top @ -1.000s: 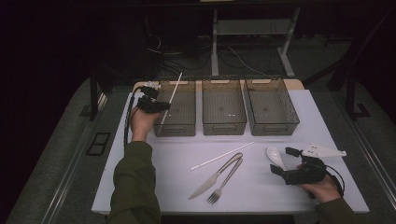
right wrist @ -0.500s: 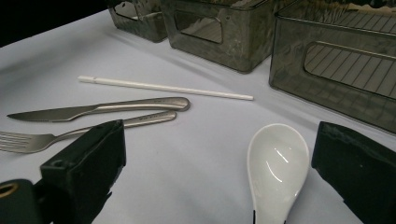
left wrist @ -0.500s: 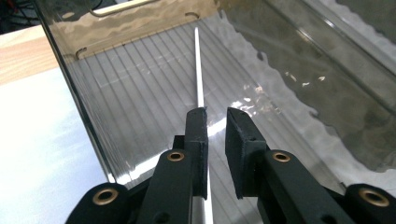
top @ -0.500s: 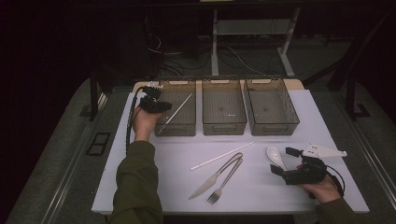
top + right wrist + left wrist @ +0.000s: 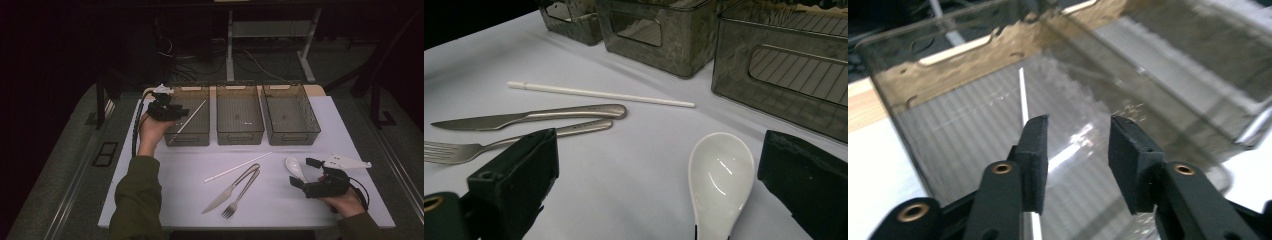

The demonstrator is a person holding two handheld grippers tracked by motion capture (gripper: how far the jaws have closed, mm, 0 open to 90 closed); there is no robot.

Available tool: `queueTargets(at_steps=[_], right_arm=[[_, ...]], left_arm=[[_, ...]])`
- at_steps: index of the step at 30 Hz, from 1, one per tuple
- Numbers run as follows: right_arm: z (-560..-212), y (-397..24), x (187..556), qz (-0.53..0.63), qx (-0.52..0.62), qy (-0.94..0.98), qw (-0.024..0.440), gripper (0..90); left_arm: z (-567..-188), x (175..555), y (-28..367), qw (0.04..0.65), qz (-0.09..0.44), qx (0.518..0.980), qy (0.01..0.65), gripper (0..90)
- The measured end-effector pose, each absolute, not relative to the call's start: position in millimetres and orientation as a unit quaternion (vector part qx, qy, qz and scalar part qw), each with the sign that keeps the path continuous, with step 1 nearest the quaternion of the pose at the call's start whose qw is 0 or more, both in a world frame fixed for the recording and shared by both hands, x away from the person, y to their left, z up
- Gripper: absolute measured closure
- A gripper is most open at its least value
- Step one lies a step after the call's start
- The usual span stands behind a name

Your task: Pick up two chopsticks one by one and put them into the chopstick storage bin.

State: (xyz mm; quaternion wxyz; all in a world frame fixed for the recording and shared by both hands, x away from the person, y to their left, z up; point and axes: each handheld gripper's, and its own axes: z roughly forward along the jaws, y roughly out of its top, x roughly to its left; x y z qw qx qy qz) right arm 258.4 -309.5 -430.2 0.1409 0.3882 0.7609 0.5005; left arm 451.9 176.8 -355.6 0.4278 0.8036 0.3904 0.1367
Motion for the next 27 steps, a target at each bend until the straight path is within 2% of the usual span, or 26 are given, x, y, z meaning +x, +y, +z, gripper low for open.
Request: queueTargets(at_steps=[10,27], right_arm=[[-430.3,-308.9,258.4,0.501,0.388,0.761,0.142,3.3],[-430.0,-309.0,257.5,0.5,0.39,0.76,0.141,3.2]], left_arm=[[-341.7,417.5,167.0,0.468,0.137,0.807,0.333,41.7],[-340.2,363.9,154.6,0.505,0.128,0.806,0.283,30.5]])
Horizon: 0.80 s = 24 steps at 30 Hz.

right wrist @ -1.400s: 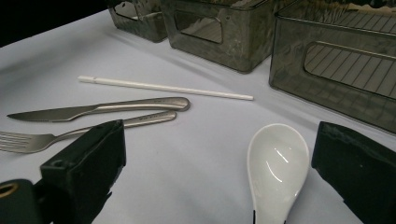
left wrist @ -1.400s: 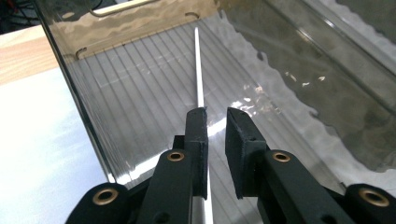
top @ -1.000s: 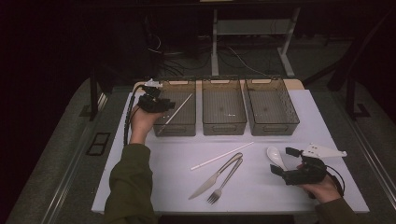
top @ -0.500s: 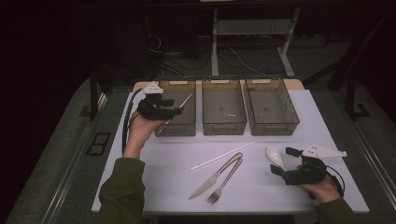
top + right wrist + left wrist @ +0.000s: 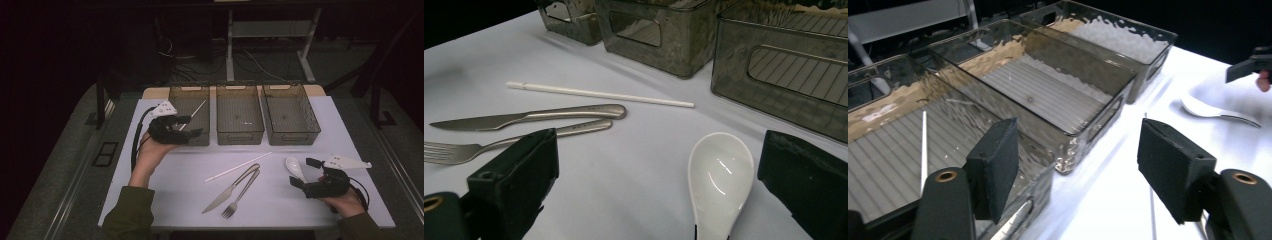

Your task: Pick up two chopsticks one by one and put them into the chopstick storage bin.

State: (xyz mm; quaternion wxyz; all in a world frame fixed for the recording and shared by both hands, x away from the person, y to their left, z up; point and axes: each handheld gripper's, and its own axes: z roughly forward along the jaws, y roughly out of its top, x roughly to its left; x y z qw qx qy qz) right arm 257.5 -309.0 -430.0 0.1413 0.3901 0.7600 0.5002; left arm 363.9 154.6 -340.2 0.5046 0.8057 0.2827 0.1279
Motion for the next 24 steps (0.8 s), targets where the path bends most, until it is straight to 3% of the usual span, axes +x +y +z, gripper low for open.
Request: queueTargets(at_steps=[24], right_arm=[[-429.1,-309.4,256.7,0.503,0.387,0.76,0.143,3.3]], left_arm=[[-366.4,322.7,129.3,0.507,0.12,0.82,0.238,25.9]])
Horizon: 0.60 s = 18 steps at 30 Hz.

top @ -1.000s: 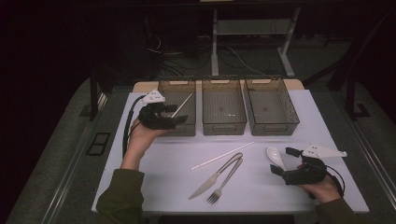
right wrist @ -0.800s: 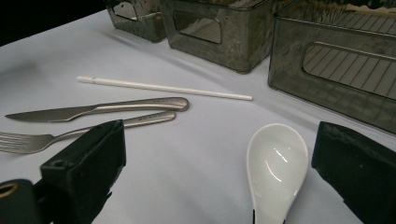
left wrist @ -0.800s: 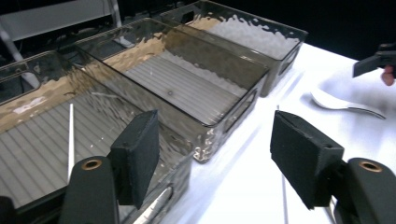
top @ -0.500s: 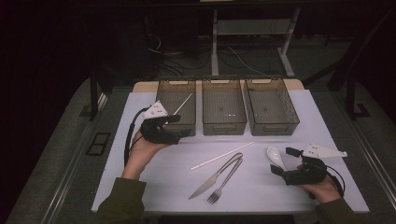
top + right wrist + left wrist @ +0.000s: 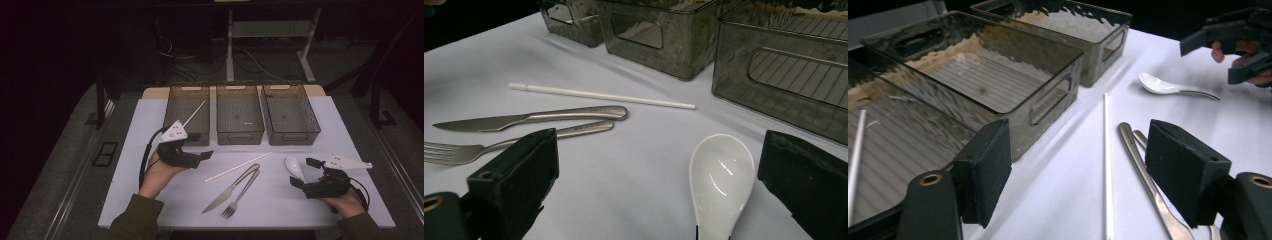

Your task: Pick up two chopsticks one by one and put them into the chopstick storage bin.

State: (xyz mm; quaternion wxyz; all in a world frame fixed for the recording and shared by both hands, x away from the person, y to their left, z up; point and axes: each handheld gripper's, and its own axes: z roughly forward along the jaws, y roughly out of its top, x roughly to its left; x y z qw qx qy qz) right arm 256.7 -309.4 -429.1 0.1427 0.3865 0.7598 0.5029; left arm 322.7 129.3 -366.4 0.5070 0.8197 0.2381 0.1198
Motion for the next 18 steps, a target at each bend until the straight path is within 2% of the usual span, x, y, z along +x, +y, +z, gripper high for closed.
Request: queueTargets(at_steps=[18], right_arm=[[-429.1,-309.3,256.5,0.503,0.386,0.76,0.143,3.2]], left_arm=[[-392.2,315.3,78.6,0.489,0.094,0.845,0.195,26.1]])
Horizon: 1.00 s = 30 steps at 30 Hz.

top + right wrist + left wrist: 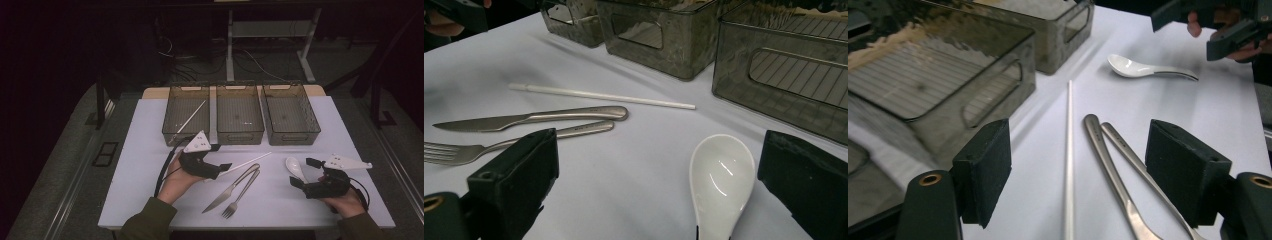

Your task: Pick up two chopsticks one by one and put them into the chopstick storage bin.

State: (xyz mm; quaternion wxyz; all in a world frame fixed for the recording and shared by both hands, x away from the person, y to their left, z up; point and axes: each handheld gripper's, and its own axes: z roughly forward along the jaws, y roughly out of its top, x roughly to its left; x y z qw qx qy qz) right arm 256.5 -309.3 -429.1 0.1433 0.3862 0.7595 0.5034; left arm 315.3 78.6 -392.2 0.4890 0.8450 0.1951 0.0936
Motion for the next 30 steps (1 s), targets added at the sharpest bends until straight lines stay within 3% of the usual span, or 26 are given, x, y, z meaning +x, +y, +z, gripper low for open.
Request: queueTargets(at_steps=[11,30], right_arm=[[-429.1,-309.3,256.9,0.503,0.388,0.759,0.143,3.2],[-429.4,-308.9,256.8,0.502,0.39,0.759,0.14,3.2]], left_arm=[[-404.8,320.9,59.7,0.482,0.077,0.851,0.192,31.2],[-435.3,336.4,42.4,0.421,0.069,0.879,0.212,64.6]])
